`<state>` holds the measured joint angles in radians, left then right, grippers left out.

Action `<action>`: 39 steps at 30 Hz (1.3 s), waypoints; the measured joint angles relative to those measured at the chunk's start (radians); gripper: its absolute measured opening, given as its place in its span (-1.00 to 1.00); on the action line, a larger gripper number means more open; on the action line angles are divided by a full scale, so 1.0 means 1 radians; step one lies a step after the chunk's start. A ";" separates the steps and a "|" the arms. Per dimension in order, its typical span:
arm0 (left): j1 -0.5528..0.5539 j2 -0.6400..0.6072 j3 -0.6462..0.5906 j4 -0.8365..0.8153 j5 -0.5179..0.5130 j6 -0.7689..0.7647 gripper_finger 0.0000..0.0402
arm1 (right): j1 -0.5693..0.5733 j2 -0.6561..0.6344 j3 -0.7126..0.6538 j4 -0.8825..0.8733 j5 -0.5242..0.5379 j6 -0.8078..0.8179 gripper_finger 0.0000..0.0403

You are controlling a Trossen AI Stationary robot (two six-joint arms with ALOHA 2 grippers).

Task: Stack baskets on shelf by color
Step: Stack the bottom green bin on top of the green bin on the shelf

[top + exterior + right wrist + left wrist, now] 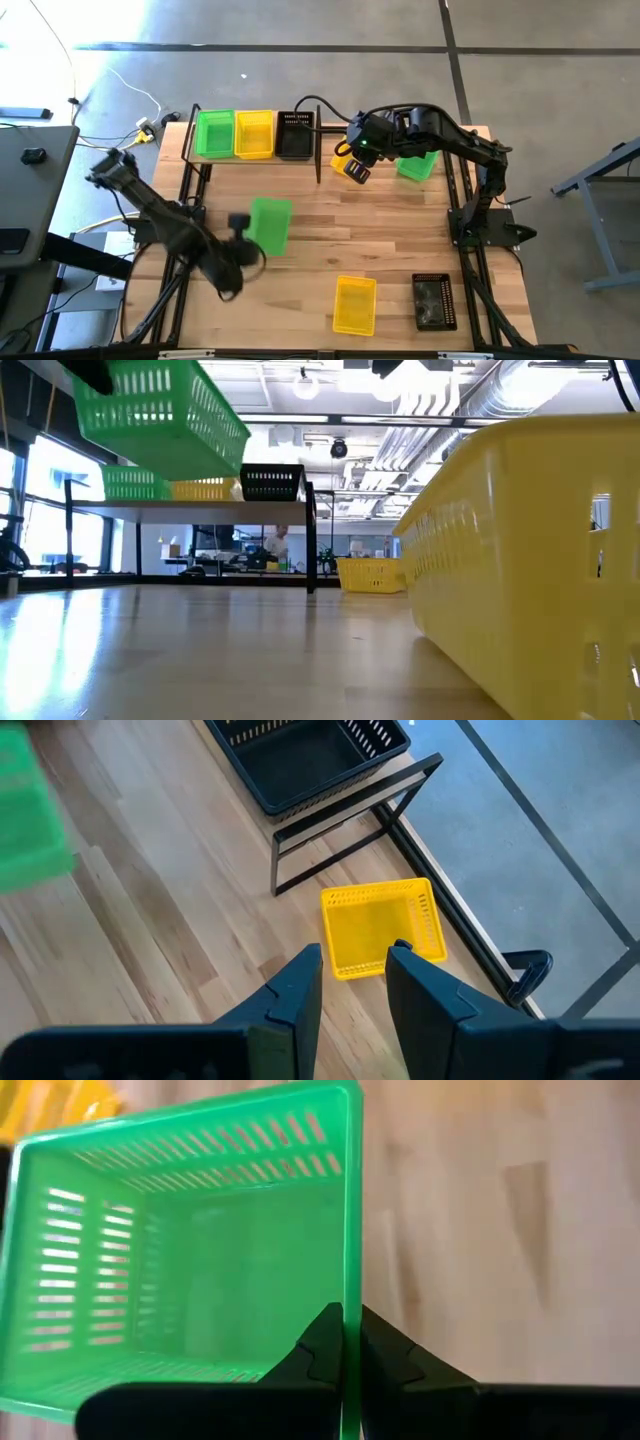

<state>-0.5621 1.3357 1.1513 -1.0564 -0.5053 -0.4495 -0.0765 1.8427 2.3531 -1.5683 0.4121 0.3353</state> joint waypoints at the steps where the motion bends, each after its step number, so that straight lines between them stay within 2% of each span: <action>1: 0.016 -0.042 -0.024 0.000 0.000 0.000 -1.00 | 0.000 0.000 0.000 0.001 0.000 0.001 -0.51; 6: 0.097 -0.231 -0.088 -0.041 0.007 0.034 -1.00 | 0.000 0.000 0.000 0.003 0.000 0.004 -0.51; 11: 0.182 -0.380 -0.073 -0.124 0.007 0.115 -1.00 | -0.002 0.000 0.000 0.007 0.000 0.004 -0.51; 16: 0.274 -0.471 -0.043 -0.202 0.007 0.202 -1.00 | -0.002 0.000 0.000 0.009 0.000 0.012 -0.51; 27: 0.493 -0.511 0.033 -0.410 -0.008 0.471 -1.00 | -0.002 0.000 0.000 0.009 0.000 0.024 -0.51; 39: 0.783 -0.559 0.043 -0.421 0.003 0.784 -1.00 | -0.002 0.000 0.000 0.010 0.002 0.004 -0.51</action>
<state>0.2211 0.7771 1.1946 -1.4771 -0.5022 0.3346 -0.0784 1.8427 2.3531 -1.5585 0.4140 0.3394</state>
